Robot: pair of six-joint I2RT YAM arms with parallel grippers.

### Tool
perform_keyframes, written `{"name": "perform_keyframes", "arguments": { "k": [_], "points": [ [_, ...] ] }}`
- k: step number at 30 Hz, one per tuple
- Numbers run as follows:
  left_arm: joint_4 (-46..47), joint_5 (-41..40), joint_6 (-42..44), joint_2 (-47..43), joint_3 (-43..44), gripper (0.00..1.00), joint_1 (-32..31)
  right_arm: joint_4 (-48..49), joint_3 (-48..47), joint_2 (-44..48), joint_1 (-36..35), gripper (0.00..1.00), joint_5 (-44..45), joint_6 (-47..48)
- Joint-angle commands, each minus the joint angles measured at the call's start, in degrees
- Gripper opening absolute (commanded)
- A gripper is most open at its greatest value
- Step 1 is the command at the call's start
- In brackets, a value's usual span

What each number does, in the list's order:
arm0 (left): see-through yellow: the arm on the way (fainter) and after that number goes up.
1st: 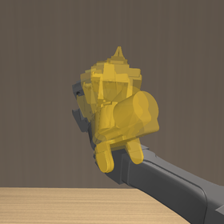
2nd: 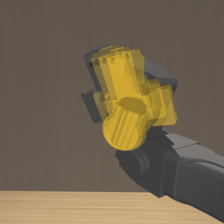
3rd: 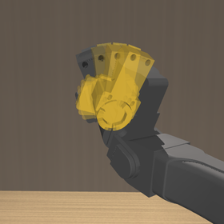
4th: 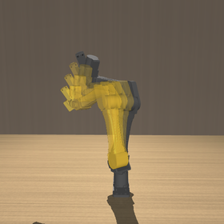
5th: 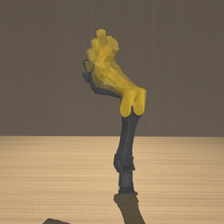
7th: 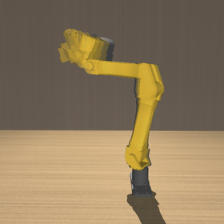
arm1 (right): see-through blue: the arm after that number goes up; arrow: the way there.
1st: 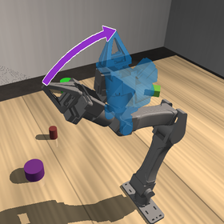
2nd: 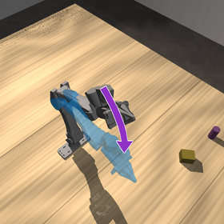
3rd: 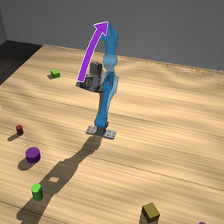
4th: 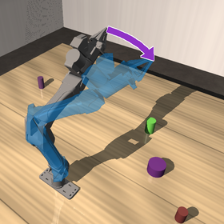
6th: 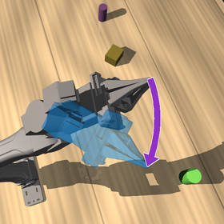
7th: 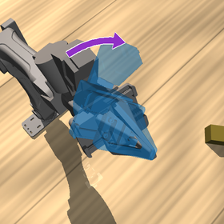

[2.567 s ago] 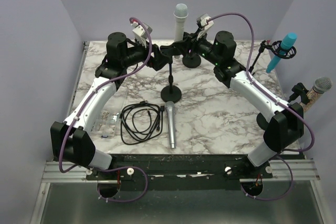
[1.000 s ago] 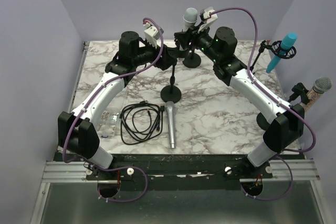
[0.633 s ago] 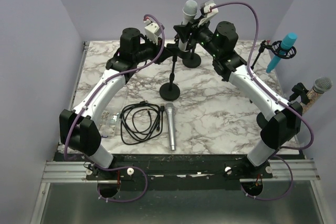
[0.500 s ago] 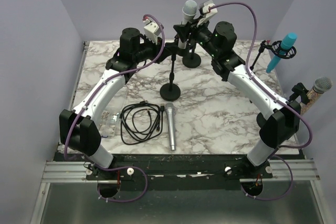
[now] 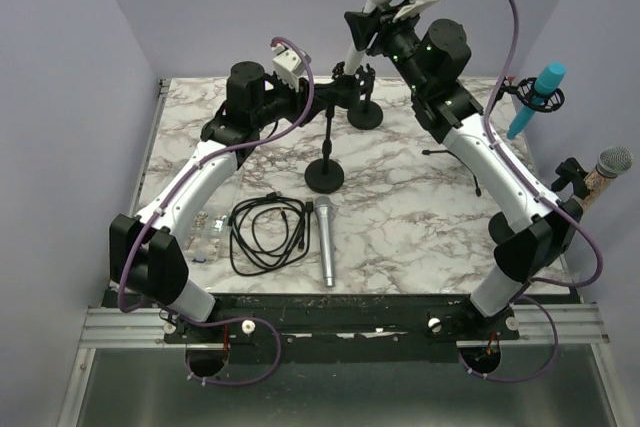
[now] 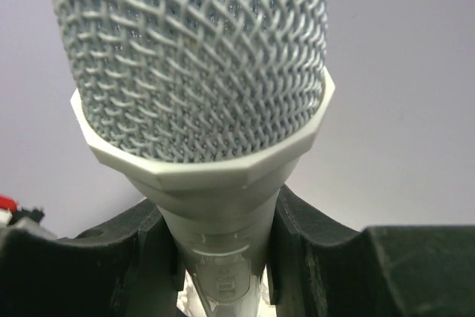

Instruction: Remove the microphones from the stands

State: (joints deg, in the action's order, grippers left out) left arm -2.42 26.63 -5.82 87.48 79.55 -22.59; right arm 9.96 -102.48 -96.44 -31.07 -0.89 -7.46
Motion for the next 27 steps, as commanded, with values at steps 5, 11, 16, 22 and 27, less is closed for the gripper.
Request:
{"name": "perform_keyframes", "arguments": {
  "k": [5, 11, 16, 22, 27],
  "points": [
    [5.3, 0.7, -1.0, -4.3, -7.1, 0.0, -0.2, -9.6, -2.1, 9.5, -0.3, 0.01, 12.7, -1.3],
    [6.2, -1.2, 0.3, -6.4, -12.4, 0.0, -1.9, -16.0, 7.3, 17.6, -0.3, 0.01, 16.3, -3.5],
    [8.9, -3.2, -0.5, -7.2, -17.7, 0.0, -4.2, -22.0, 16.3, 23.1, -0.3, 0.01, 17.2, -6.4],
    [11.8, -9.1, 1.1, -7.3, -22.1, 0.0, -8.7, -29.9, 24.6, 28.0, -0.3, 0.01, 15.5, -10.1],
    [14.6, -12.8, -0.1, -7.3, -25.4, 0.0, -9.2, -31.6, 31.8, 30.7, -0.3, 0.01, 6.2, -13.2]
  ]
}}
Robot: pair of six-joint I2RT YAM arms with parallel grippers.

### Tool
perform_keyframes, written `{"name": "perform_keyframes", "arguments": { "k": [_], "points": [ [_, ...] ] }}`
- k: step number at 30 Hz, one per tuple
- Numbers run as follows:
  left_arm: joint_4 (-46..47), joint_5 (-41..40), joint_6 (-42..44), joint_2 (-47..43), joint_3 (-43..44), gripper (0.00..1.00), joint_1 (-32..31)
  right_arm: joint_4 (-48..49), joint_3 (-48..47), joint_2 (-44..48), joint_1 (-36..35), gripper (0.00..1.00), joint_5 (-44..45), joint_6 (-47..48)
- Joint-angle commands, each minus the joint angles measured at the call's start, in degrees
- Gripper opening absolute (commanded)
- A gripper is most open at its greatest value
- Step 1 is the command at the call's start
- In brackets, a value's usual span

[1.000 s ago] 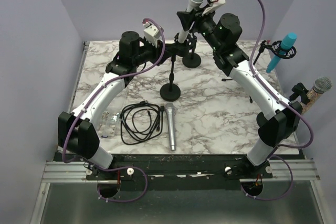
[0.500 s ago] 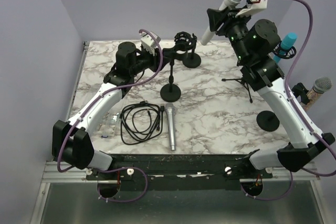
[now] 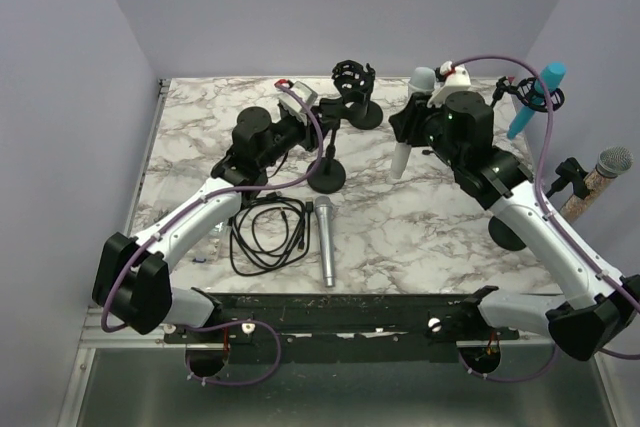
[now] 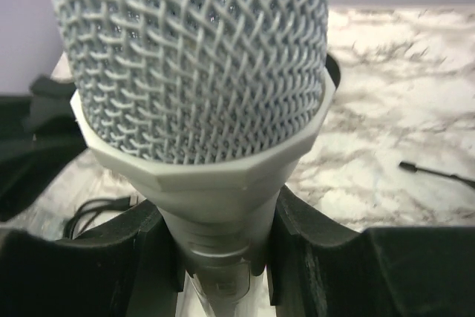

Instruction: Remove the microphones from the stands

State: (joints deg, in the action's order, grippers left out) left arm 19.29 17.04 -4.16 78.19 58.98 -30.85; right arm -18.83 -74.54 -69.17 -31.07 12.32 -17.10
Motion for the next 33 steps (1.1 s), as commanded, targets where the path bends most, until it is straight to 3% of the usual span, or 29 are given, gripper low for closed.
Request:
{"name": "perform_keyframes", "arguments": {
  "k": [1, 12, 30, 33],
  "points": [
    [-6.6, -3.7, -2.2, 1.6, -5.5, 0.0, -0.9, -2.9, 5.2, 3.7, -0.3, 0.01, -8.0, -3.7],
    [-3.5, -5.7, -8.8, -0.4, -13.2, 0.0, -1.0, 0.8, 14.5, 2.2, -0.3, 0.01, -21.3, -6.4],
    [-6.3, -11.0, -9.0, 2.4, -14.8, 0.0, -4.5, 8.7, 23.3, 0.9, -0.3, 0.01, -29.6, -9.2],
    [-7.5, -9.1, -10.5, 0.6, -14.2, 0.08, -4.5, 9.1, 24.0, 0.3, -0.3, 0.01, -30.7, -9.4]
  ]
}}
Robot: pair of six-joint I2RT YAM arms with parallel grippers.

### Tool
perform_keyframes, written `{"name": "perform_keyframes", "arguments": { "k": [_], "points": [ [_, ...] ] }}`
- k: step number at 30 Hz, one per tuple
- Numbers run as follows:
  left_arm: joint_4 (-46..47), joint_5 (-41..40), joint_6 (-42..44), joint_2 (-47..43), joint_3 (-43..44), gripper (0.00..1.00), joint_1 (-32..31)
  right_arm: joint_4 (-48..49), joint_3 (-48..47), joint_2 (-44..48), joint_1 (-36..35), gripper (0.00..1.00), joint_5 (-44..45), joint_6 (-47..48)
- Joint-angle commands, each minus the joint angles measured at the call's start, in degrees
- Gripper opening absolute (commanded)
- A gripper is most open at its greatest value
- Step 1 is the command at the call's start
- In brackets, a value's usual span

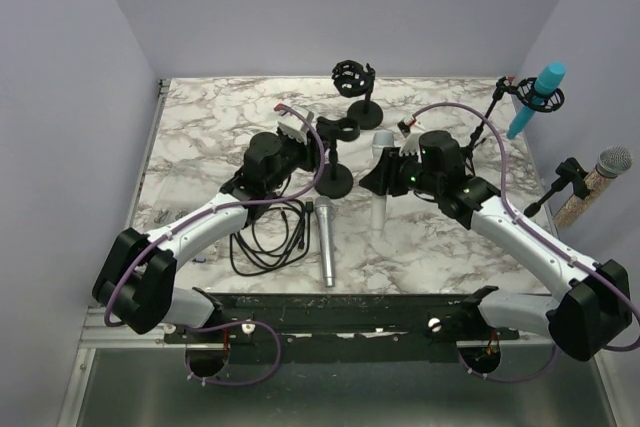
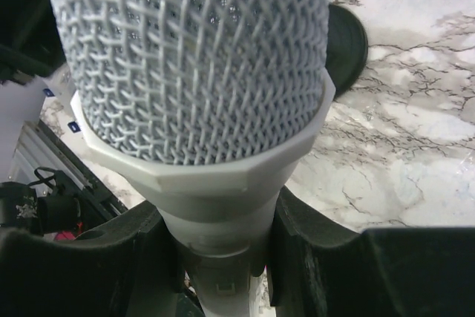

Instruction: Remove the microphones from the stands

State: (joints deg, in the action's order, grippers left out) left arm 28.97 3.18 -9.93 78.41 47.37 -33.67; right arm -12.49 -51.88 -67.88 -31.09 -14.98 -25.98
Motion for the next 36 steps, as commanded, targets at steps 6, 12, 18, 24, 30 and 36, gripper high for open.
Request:
{"name": "perform_keyframes", "arguments": {
  "k": [6, 12, 18, 24, 30, 36],
  "points": [
    [-18.8, 4.9, -6.3, 0.6, -1.2, 0.15, -1.7, 5.7, 5.0, -2.9, -0.3, 0.01, -7.5, -4.4],
    [-18.9, 4.7, -7.2, -1.6, -1.8, 0.45, -1.7, 11.4, 10.9, -4.7, -0.4, 0.01, -10.9, -9.7],
    [-22.5, 5.3, -8.7, -7.0, -1.1, 0.62, -1.7, 19.2, 14.5, -9.4, -1.7, 0.01, -14.1, -15.1],
    [-26.0, 8.0, -9.3, -14.1, -0.5, 0.69, -1.4, 22.7, 15.7, -13.7, -3.8, 0.01, -14.6, -18.6],
    [-39.5, 15.2, -16.3, -13.7, 14.1, 0.96, 3.8, 21.9, 16.1, -17.9, -6.5, 0.15, -11.0, -19.3],
    [-41.8, 22.7, -19.1, -9.3, 23.1, 0.91, 6.2, 21.8, 16.2, -21.5, -7.2, 0.25, -9.1, -18.1]
  ]
}}
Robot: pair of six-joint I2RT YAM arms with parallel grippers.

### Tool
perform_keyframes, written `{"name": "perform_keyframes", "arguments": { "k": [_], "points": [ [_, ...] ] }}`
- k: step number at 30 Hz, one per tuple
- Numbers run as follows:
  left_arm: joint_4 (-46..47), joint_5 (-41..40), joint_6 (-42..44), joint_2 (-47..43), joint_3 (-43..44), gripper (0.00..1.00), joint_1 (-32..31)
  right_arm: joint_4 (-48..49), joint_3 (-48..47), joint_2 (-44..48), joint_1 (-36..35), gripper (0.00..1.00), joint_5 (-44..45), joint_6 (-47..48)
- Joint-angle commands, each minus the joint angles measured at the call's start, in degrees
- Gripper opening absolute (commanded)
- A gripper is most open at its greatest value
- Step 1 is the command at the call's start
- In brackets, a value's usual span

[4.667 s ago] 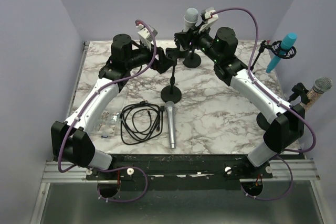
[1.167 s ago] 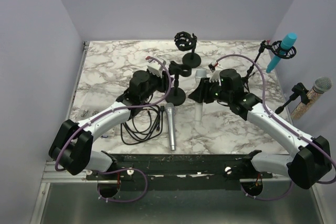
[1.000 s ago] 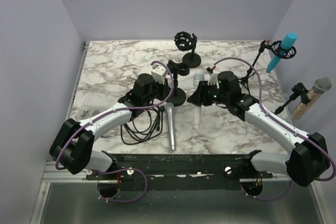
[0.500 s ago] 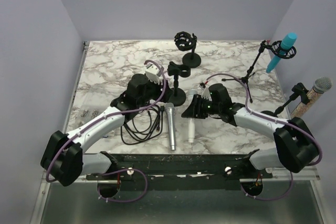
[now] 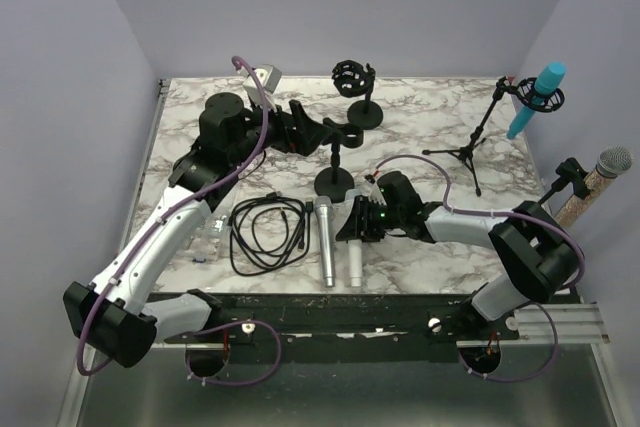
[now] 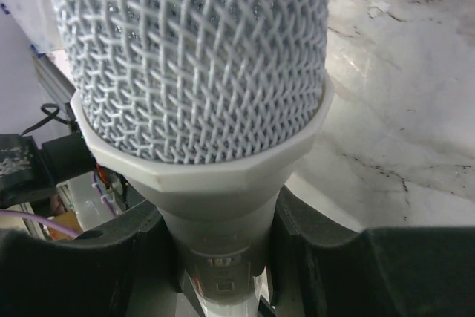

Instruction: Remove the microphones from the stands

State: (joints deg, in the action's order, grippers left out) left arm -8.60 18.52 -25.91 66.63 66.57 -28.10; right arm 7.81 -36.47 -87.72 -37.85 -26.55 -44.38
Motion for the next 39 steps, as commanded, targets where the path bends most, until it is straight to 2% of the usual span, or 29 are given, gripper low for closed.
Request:
{"name": "perform_keyframes", "arguments": {
  "k": [1, 4, 9, 14, 24, 27, 32, 39],
  "points": [
    [-4.1, 8.1, -3.4, 3.4, 4.6, 0.89, 0.6, 1.2, 0.7, -1.6, -0.5, 0.28, 3.1, 0.5],
    [-4.2, 11.0, -4.7, 6.8, 7.9, 0.79, 0.6, 1.5, 0.6, -2.0, -0.5, 0.37, 4.3, 0.6],
    [-2.7, 15.2, -7.8, 12.6, 11.3, 0.57, 0.3, 1.9, 0.5, -3.4, -0.5, 0.52, 4.7, 0.6],
    [-2.0, 15.9, -8.5, 16.7, 14.3, 0.42, -0.6, 3.1, 0.9, -3.7, -0.5, 0.6, 4.9, 0.3],
    [-2.7, 12.8, -7.5, 21.1, 15.8, 0.22, -1.2, 1.5, 0.9, -1.3, -0.5, 0.6, 7.0, 1.8],
    [-1.3, 11.7, -7.3, 21.5, 13.8, 0.21, -1.2, 0.3, 0.8, -0.1, -0.5, 0.61, 8.2, 2.4],
    [-1.3, 9.5, -6.0, 23.0, 11.1, 0.1, -1.1, -1.0, 0.6, 1.8, -0.5, 0.61, 10.0, 3.0],
    [0.8, 7.6, -6.4, 23.7, 5.3, 0.08, -1.1, -2.0, 0.3, 2.9, -0.5, 0.61, 11.5, 3.4]
  ]
}}
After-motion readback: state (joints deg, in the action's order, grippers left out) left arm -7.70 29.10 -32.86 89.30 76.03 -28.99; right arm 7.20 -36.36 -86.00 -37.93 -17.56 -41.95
